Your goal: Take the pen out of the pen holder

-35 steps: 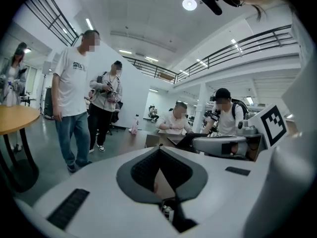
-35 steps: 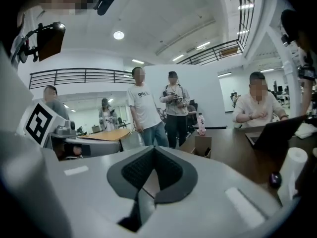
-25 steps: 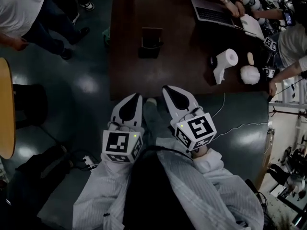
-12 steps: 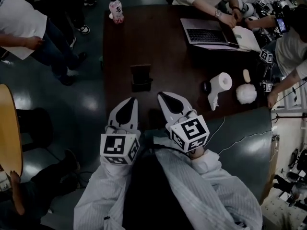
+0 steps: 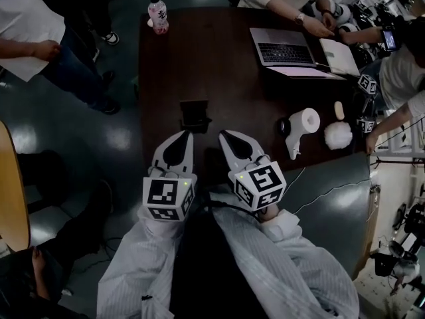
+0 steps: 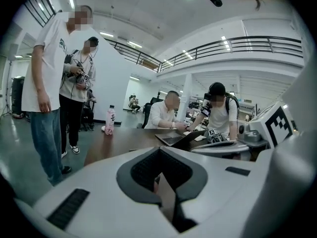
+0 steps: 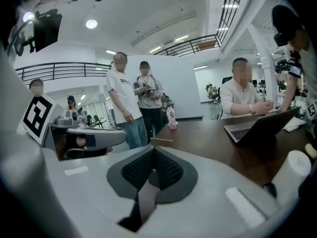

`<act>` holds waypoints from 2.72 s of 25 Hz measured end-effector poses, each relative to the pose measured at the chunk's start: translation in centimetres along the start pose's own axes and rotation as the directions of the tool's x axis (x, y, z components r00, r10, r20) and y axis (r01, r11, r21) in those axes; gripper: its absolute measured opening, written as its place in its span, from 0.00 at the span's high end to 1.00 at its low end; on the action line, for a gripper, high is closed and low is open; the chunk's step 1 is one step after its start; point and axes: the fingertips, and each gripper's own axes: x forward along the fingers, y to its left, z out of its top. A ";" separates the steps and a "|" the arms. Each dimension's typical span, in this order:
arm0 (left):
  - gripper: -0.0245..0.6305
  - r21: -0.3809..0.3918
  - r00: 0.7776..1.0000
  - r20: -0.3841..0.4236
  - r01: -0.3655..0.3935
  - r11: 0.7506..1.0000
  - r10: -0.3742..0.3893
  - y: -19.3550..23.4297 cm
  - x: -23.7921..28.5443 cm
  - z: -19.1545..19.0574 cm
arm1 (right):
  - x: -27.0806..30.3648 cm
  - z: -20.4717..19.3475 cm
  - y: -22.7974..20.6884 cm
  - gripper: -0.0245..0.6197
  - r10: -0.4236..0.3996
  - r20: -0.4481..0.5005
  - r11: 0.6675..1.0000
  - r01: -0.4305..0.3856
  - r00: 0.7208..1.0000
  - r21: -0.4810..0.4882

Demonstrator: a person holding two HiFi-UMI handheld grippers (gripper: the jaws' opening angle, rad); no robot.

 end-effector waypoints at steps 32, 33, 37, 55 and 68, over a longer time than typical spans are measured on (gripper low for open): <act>0.71 0.226 0.945 -0.321 0.137 0.964 -0.059 -1.4 10.2 -8.3 | -1.4 -5.5 -5.4 0.96 -0.103 -0.105 0.978 0.119 0.989 0.169; 0.71 0.236 0.944 -0.327 0.136 0.962 -0.053 -1.3 10.5 -8.5 | -1.4 -5.6 -5.6 0.96 -0.105 -0.108 0.977 0.123 0.989 0.176; 0.71 0.289 0.942 -0.335 0.124 0.949 -0.021 -1.1 11.3 -8.9 | -1.6 -6.1 -6.2 0.96 -0.112 -0.113 0.972 0.132 0.987 0.194; 0.86 0.276 0.965 -0.258 0.039 0.961 0.035 -0.6 11.3 -8.3 | -2.9 -6.9 -6.8 0.96 -0.119 -0.117 0.966 0.142 0.986 0.215; 0.86 0.215 0.991 -0.135 0.015 0.976 0.014 -1.1 8.5 -4.2 | -3.0 -5.7 -5.6 0.96 -0.083 -0.079 0.979 0.096 0.993 0.178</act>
